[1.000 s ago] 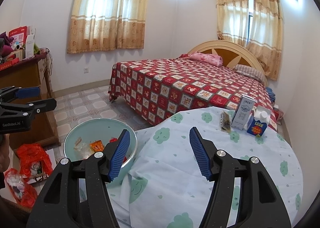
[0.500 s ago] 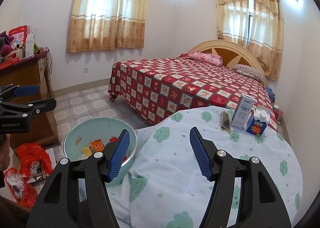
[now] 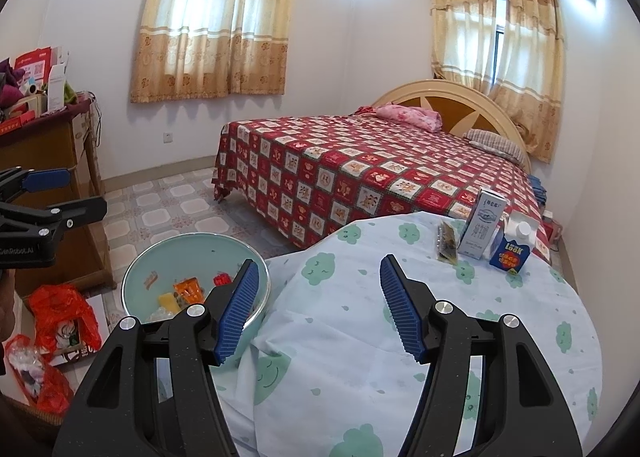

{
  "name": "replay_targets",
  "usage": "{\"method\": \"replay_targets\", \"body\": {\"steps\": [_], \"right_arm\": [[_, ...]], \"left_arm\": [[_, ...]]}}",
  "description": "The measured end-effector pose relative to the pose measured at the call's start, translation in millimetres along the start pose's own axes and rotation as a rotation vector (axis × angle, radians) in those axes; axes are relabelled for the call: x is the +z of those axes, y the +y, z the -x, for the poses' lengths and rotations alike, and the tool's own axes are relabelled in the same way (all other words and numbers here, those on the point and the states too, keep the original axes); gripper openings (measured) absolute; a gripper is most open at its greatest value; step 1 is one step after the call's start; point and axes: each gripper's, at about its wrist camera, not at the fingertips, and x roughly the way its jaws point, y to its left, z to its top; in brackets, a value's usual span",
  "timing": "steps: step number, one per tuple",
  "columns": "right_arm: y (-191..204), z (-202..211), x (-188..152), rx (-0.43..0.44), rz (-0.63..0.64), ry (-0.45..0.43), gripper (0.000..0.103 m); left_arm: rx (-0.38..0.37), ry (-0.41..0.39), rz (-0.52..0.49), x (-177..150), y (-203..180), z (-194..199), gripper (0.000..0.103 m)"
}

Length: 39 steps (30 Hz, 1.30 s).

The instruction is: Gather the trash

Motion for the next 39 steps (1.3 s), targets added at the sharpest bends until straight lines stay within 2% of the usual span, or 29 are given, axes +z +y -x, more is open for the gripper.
{"method": "replay_targets", "body": {"steps": [9, 18, 26, 39], "right_arm": [[1, 0, 0, -0.005, 0.012, 0.001, 0.063], [1, -1, -1, -0.009, 0.022, 0.005, 0.063], [3, 1, 0, -0.034, 0.021, -0.011, 0.063], [-1, 3, 0, -0.043, 0.008, -0.017, 0.063]], "left_arm": [[0.012, -0.010, 0.002, 3, -1, 1, 0.097], [0.015, -0.014, 0.005, 4, -1, 0, 0.097], [0.018, -0.048, 0.010, 7, 1, 9, 0.097], [0.023, -0.043, 0.010, 5, -1, 7, 0.097]]}}
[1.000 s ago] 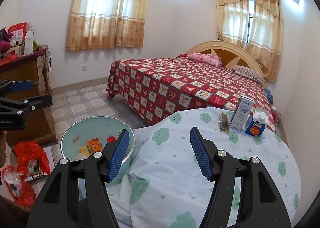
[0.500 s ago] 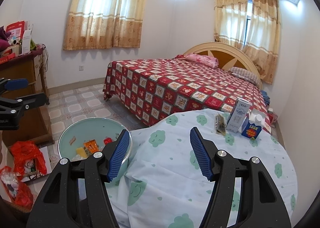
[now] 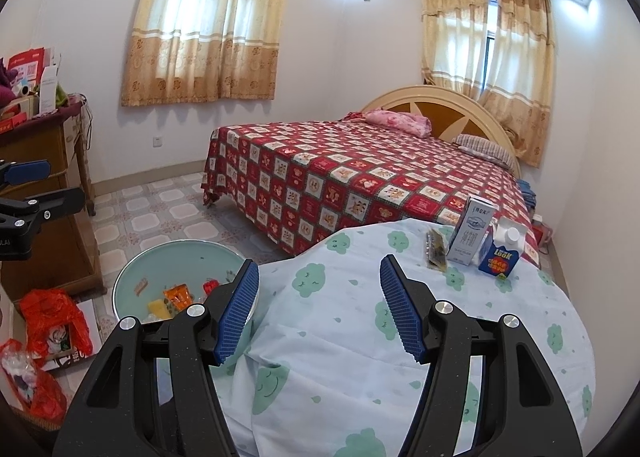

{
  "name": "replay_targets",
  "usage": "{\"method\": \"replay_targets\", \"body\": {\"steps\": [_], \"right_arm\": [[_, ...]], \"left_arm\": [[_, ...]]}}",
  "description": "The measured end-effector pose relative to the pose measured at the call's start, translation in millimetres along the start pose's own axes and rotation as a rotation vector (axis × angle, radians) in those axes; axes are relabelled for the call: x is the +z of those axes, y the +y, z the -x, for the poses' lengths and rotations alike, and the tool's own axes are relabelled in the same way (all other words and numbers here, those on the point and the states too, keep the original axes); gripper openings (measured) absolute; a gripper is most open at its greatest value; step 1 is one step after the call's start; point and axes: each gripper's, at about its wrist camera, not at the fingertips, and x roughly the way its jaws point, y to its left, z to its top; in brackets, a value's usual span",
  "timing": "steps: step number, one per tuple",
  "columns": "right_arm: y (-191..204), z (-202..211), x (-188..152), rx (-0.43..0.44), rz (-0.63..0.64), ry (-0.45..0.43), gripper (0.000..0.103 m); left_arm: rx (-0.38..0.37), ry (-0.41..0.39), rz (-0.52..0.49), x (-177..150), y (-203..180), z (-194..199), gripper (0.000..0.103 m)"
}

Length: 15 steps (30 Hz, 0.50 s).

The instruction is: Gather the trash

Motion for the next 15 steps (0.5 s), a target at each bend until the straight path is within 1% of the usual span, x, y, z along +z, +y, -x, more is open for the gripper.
{"method": "replay_targets", "body": {"steps": [5, 8, 12, 15], "right_arm": [[-7, 0, -2, -0.012, -0.023, 0.008, 0.063], [-9, 0, -4, -0.013, -0.035, 0.017, 0.063], [-7, 0, -6, -0.011, -0.035, 0.024, 0.063], [-9, 0, -7, -0.012, -0.040, 0.025, 0.063]], "left_arm": [[0.055, 0.019, 0.002, -3, 3, -7, 0.097], [0.054, 0.039, 0.005, -4, 5, -12, 0.097], [0.068, 0.035, -0.035, -7, -1, -14, 0.097], [0.058, 0.035, -0.047, -6, -4, -13, 0.097]]}}
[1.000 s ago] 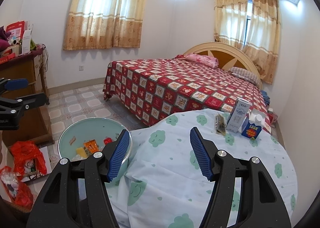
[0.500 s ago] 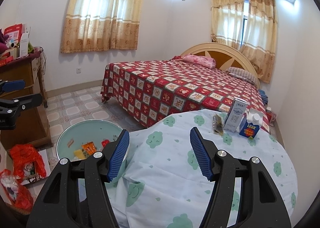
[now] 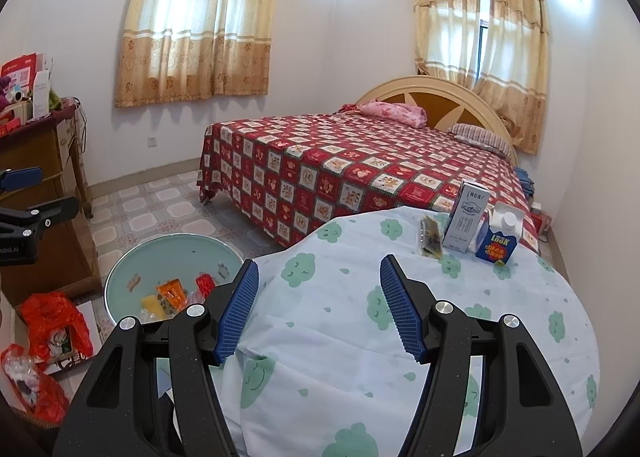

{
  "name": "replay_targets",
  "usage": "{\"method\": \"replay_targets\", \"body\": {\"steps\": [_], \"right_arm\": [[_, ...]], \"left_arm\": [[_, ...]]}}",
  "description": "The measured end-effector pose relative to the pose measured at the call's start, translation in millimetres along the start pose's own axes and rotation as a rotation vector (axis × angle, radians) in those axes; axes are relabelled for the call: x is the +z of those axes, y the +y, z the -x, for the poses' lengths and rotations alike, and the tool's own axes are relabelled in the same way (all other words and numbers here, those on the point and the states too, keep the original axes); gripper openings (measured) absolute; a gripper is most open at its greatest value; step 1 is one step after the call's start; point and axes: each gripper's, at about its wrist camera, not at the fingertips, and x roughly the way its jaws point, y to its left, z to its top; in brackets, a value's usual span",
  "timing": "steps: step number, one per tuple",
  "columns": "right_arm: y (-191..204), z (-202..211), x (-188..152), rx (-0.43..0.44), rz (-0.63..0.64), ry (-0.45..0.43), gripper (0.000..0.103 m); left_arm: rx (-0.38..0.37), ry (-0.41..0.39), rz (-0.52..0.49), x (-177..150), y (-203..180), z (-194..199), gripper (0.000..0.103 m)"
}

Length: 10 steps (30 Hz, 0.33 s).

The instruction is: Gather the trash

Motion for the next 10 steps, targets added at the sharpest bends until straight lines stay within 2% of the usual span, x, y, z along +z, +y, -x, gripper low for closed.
{"method": "replay_targets", "body": {"steps": [2, 6, 10], "right_arm": [[-6, -1, 0, -0.005, -0.014, 0.001, 0.064], [-34, -7, -1, -0.030, -0.055, 0.024, 0.073], [-96, -27, -11, -0.121, -0.133, 0.123, 0.075]], "left_arm": [[-0.019, 0.010, 0.011, 1, 1, 0, 0.097], [-0.021, 0.021, 0.013, 1, 2, -3, 0.097], [-0.030, 0.048, 0.020, -2, 3, -9, 0.097]]}}
